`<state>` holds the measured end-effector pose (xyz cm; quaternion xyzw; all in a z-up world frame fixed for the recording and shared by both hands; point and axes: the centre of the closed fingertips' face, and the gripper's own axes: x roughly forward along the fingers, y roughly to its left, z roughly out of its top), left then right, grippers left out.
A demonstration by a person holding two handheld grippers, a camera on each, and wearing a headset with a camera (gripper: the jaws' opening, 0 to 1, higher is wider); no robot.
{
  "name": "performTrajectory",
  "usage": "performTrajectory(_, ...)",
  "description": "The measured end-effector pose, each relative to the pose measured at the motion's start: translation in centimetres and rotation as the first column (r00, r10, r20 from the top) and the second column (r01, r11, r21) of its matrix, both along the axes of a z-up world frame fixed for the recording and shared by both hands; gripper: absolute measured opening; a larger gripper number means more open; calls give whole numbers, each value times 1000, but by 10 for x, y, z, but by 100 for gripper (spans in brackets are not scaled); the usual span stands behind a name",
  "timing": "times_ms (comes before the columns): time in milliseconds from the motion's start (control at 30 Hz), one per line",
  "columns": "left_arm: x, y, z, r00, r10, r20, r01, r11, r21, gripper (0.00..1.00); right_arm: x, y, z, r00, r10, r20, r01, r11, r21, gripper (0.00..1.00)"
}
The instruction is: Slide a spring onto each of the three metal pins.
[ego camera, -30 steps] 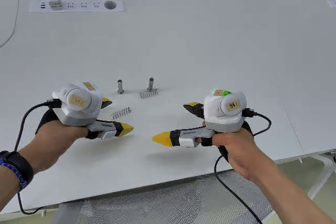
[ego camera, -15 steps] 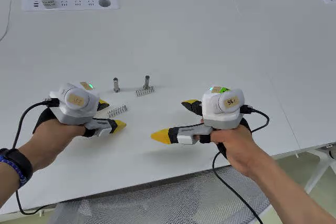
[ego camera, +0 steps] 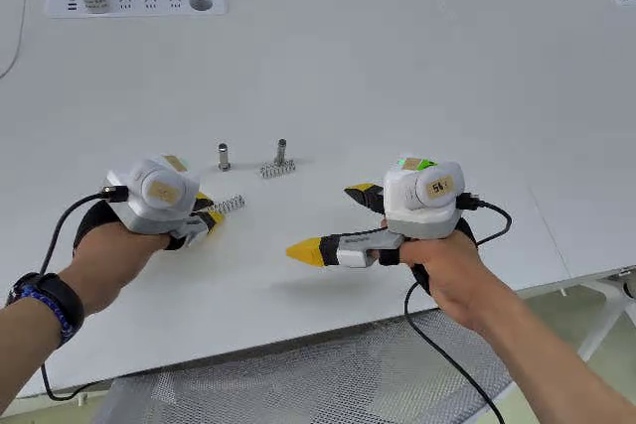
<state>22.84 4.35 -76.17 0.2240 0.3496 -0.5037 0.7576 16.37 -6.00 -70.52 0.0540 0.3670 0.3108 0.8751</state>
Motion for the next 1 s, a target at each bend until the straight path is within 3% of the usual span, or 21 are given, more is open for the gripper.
performTrajectory(67,0,-1,1,1000,15,-18,-15,1000,-13,15,-1,3,0,1000,1,-1,-1,1000,2,89)
performTrajectory(167,3,0,0,1000,21,-1,-21,1000,-4,12,-2,5,0,1000,3,-1,-3,1000,2,89)
performTrajectory(400,2,-1,1,999,51,-11,-50,999,17,10,-2,8,2,1000,7,0,-7,1000,3,89)
performTrajectory(467,-1,-1,2,998,64,-29,-64,998,14,10,-2,8,3,1000,6,-1,-6,1000,4,89)
performTrajectory(733,-14,6,5,996,83,-44,-83,996,10,10,-3,8,5,1000,-11,-5,11,1000,25,88)
performTrajectory(867,-18,10,7,990,119,-71,-120,993,-10,10,-3,9,6,1000,-14,-3,14,999,30,88)
performTrajectory(1000,-21,15,8,989,128,-73,-129,991,-16,10,-3,12,5,1000,-11,-5,12,999,39,88)
